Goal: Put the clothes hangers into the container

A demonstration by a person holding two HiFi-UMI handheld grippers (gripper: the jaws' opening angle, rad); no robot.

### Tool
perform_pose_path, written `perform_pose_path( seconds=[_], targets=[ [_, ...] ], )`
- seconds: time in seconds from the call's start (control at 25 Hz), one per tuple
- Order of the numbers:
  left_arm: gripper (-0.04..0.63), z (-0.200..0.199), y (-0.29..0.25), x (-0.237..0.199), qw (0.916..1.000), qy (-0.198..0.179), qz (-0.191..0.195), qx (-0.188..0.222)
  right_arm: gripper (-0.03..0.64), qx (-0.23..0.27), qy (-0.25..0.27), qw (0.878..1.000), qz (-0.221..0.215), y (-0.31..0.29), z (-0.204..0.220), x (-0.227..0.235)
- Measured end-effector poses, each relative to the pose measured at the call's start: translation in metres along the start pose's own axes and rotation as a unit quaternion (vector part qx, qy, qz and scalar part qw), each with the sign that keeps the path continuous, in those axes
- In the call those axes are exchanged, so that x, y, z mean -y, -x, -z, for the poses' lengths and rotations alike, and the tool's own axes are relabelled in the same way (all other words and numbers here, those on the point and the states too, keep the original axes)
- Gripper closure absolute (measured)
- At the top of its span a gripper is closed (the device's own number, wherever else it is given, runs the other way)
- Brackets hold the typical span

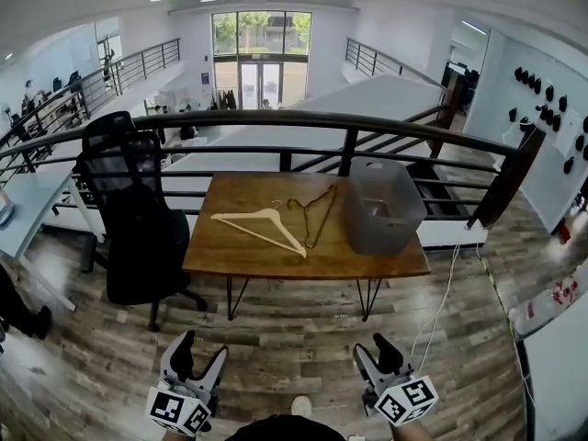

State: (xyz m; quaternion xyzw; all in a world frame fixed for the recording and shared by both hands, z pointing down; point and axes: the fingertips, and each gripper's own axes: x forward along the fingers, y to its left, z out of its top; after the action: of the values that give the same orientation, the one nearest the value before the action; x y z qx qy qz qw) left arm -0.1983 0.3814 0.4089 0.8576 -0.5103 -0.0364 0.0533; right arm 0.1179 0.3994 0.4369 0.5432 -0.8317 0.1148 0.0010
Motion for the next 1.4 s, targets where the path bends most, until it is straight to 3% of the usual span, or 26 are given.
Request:
perform_pose_path(
  seconds=[0.36,0.64,0.92,1.4],
  targets=[
    [0.298,0.012,-0.088,0.025,1.0000,-0.001,-0.010,-0.001,0.416,-0.001,-0.012,1.000,-0.017,-0.041,-0.008,0.080],
    [0.298,0.019,-0.126,0.023,0.9998,0.005,-0.016,-0.011,0.419,-0.015,-0.012,1.000,-0.022,-0.074,-0.011,0.110],
    [0.297,0.027,-0.167,-0.006,0.9996,0.005,-0.023,-0.018,0.423,-0.021,-0.011,0.999,-0.025,-0.124,-0.013,0.121],
    [0.297,0.019,-0.257,-0.074,0.9998,0.012,-0.003,-0.018,0.439,-0.040,0.010,0.999,-0.022,-0.236,-0.025,0.129]
  ],
)
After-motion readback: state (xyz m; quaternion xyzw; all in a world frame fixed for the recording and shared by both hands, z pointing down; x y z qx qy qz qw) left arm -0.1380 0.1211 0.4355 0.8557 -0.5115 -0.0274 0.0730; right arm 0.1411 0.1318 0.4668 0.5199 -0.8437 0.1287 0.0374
